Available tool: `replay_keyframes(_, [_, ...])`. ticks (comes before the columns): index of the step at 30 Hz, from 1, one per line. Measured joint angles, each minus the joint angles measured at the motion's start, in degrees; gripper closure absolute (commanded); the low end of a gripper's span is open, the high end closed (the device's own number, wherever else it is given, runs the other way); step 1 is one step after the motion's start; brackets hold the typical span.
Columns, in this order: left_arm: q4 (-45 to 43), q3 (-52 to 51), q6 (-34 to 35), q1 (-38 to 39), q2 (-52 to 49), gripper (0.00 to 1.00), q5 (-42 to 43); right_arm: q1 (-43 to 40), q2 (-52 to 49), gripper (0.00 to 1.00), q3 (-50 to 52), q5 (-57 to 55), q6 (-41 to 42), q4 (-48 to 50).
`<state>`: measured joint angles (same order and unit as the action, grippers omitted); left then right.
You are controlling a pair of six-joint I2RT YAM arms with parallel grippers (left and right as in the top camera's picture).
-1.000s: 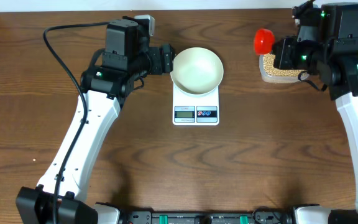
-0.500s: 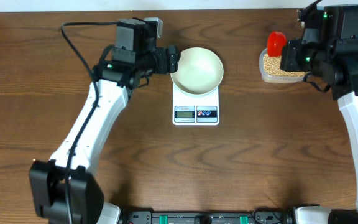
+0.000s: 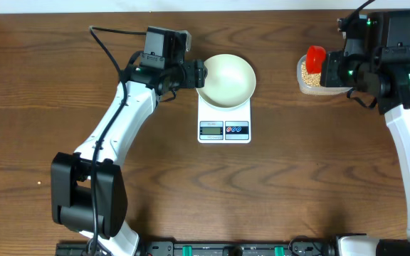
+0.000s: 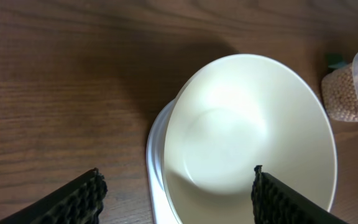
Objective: Scoop item into bowl and weigh 50g on scale
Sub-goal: 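Move the left gripper down to the scale's buttons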
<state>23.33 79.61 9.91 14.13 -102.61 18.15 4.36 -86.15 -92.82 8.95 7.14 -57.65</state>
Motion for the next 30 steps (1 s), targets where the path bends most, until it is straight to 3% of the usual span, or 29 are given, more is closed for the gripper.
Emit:
replay_keyframes(24, [0.4, 0.0, 1.0, 0.0, -0.3, 0.26, 0.0, 0.0, 0.0, 0.99, 4.3, 0.0, 0.0, 1.2])
replay_keyframes(30, [0.9, 0.0, 1.4, 0.1, -0.3, 0.34, 0.0, 0.0, 0.0, 0.99, 4.3, 0.0, 0.0, 1.2])
